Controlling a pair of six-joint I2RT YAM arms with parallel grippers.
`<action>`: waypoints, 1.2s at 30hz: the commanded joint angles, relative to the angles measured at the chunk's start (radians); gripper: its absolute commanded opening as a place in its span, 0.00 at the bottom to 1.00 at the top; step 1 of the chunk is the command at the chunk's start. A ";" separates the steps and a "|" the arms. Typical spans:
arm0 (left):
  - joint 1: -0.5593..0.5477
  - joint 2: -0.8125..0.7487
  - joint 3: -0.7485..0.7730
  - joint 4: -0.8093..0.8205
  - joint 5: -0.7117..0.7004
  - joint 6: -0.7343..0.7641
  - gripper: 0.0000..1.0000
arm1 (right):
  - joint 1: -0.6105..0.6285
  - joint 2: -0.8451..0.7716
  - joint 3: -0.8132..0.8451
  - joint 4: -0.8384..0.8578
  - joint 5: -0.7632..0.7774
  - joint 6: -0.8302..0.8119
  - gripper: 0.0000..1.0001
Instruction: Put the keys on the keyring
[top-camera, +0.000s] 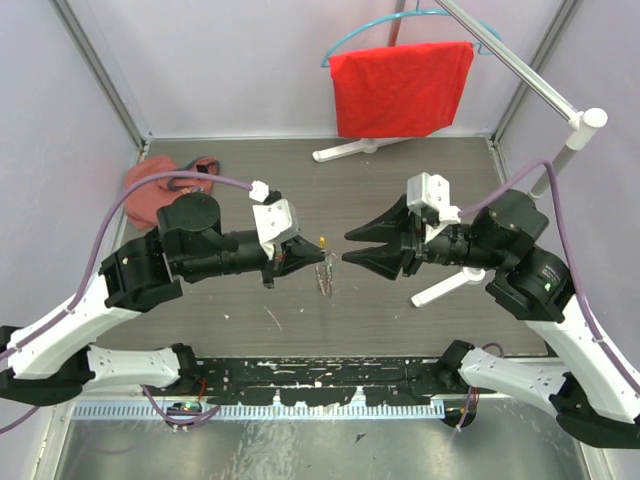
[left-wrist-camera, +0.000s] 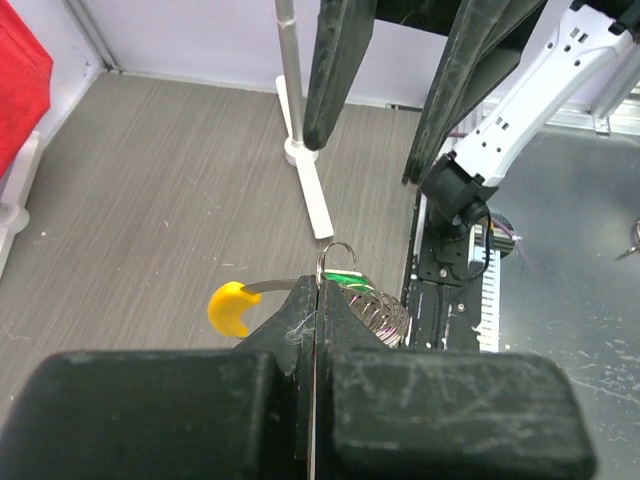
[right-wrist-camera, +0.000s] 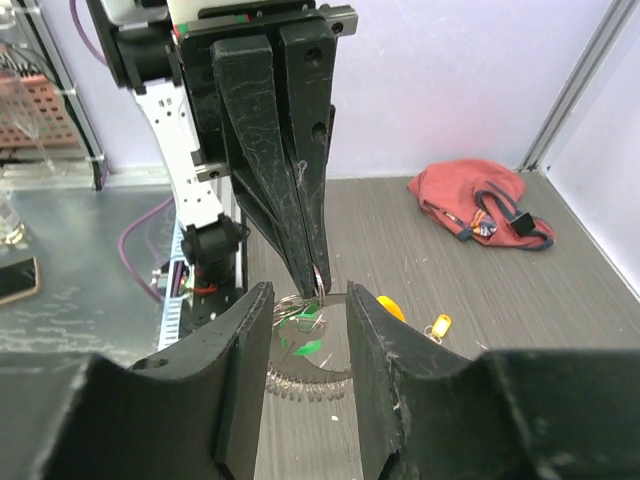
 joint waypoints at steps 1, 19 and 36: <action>-0.002 -0.041 -0.026 0.100 -0.022 -0.012 0.00 | -0.001 -0.048 -0.039 0.190 0.059 0.110 0.42; -0.003 -0.081 -0.074 0.191 -0.063 -0.031 0.00 | -0.001 -0.066 -0.111 0.310 0.069 0.218 0.43; -0.002 -0.147 -0.143 0.306 -0.047 -0.031 0.00 | -0.001 -0.060 -0.123 0.346 0.065 0.247 0.44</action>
